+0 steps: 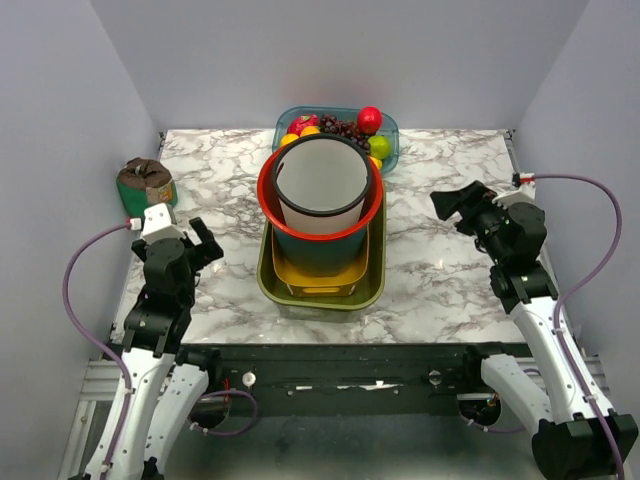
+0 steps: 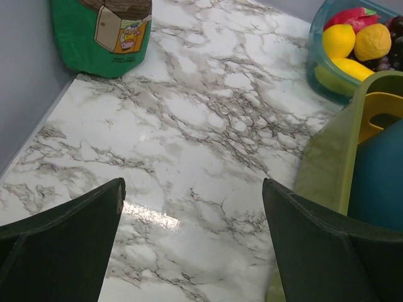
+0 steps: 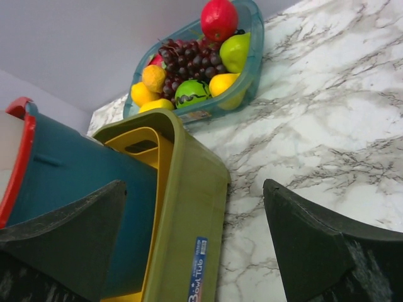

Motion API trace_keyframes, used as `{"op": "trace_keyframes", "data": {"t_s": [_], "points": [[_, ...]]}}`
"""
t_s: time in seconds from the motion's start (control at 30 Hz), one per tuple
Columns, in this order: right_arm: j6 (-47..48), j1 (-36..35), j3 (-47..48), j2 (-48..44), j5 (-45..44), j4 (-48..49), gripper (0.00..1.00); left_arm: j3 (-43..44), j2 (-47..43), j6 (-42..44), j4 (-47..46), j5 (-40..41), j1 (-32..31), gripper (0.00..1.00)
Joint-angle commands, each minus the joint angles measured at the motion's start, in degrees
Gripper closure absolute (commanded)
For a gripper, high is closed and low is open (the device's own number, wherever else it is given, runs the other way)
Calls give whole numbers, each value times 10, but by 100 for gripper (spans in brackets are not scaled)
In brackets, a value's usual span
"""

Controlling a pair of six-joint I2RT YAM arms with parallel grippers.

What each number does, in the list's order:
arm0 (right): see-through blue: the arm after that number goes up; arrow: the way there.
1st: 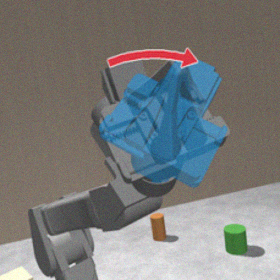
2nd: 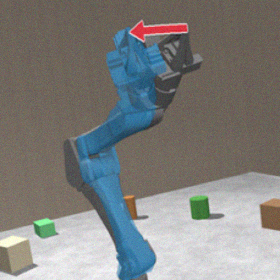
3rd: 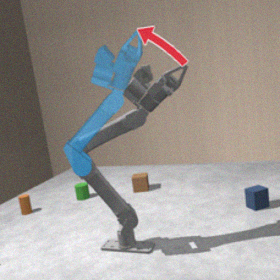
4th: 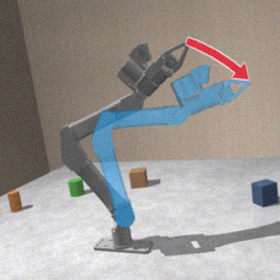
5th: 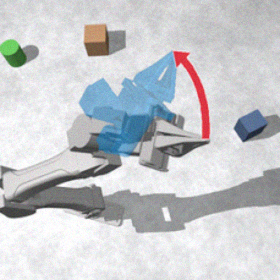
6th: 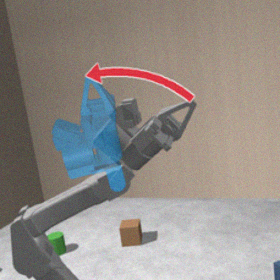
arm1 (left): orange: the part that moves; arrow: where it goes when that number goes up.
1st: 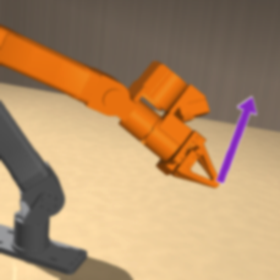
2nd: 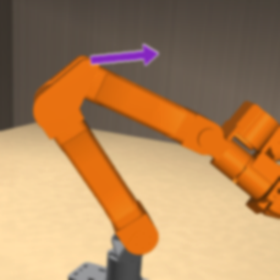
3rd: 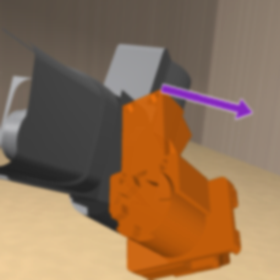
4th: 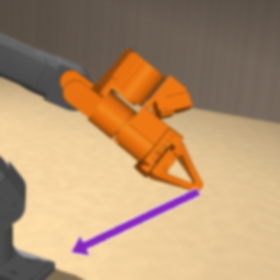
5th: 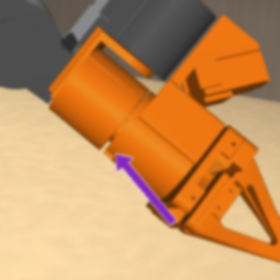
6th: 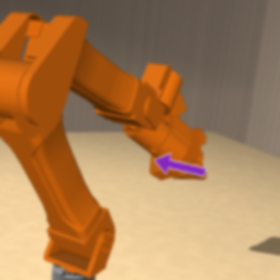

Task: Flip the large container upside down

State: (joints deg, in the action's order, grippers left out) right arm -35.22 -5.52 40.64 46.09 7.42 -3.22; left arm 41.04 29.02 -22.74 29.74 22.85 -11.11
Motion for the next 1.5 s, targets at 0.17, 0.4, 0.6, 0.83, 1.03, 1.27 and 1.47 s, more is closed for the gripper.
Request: {"op": "trace_keyframes", "data": {"t_s": [0.17, 0.4, 0.6, 0.83, 1.03, 1.27, 1.47], "points": [[-69, 1, 90, 2, 91, -70, 6, 6, 68, 0, -4, -29, 0, 1], [-148, 2, 111, -7, 143, -36, 8, 11, 80, 4, -2, -41, 0, 1], [-189, -40, 156, 13, 179, 1, 18, 8, 80, 8, -11, -51, 0, 1], [-180, -163, 215, 49, 117, -9, 18, 8, 83, 9, -9, -55, 1, 1], [-279, -277, 279, 97, -66, -136, 15, 8, 88, 9, -10, -54, 0, 1], [-310, -382, 320, 146, -239, -186, 15, 9, 90, 9, -8, -49, 0, 1], [-323, -403, 335, 154, -303, -228, 15, 8, 91, 9, -10, -49, 1, 1]]}}
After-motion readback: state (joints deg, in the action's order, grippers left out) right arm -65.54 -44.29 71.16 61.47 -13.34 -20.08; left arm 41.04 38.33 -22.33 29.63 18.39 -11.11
